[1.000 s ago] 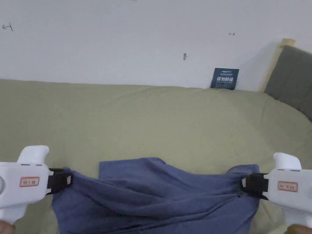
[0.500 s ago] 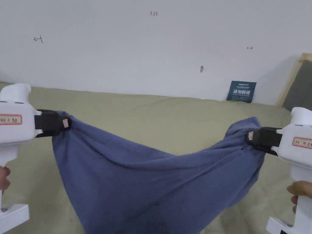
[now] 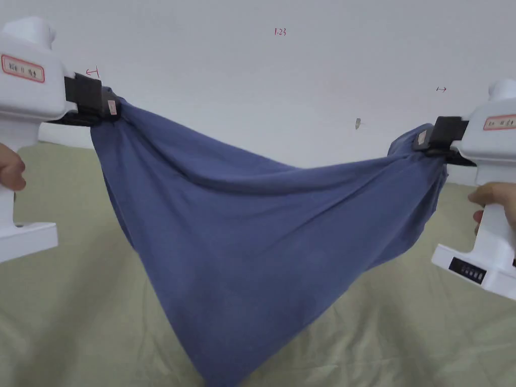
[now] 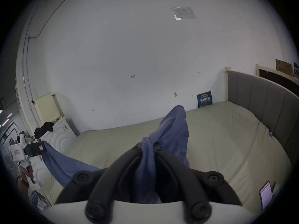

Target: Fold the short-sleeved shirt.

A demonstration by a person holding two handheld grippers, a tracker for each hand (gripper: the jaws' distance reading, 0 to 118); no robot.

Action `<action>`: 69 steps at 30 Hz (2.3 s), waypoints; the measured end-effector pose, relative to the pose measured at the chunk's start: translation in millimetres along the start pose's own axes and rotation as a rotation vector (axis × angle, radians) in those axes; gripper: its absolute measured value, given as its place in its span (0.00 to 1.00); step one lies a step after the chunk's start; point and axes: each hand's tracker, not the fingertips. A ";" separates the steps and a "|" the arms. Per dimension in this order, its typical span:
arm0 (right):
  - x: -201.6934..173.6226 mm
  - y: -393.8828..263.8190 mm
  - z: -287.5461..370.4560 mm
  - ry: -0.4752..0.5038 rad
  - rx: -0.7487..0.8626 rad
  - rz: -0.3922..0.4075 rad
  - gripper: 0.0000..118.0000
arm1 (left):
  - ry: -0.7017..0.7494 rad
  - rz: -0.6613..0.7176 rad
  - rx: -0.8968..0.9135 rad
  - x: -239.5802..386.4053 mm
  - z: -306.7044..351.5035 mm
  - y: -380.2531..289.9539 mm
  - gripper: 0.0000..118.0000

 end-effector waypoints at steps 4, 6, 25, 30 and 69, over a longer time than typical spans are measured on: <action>4.1 24.2 -13.3 -0.013 0.023 0.015 0.09 | 0.042 -0.035 0.004 -9.0 -5.8 12.7 0.03; 6.3 34.0 -18.3 -0.013 0.037 0.028 0.09 | 0.062 -0.057 0.005 -13.0 -10.0 16.4 0.03; 38.8 -30.3 -13.7 0.036 -0.006 -0.007 0.09 | 0.023 0.002 -0.079 -34.9 -2.7 -74.1 0.03; 54.0 -76.3 13.2 -0.012 -0.066 -0.060 0.09 | 0.023 0.031 -0.067 -39.0 28.4 -126.4 0.03; 31.0 -218.7 195.3 -0.215 -0.103 0.001 0.71 | 0.162 0.062 -0.227 55.6 161.1 -257.2 0.75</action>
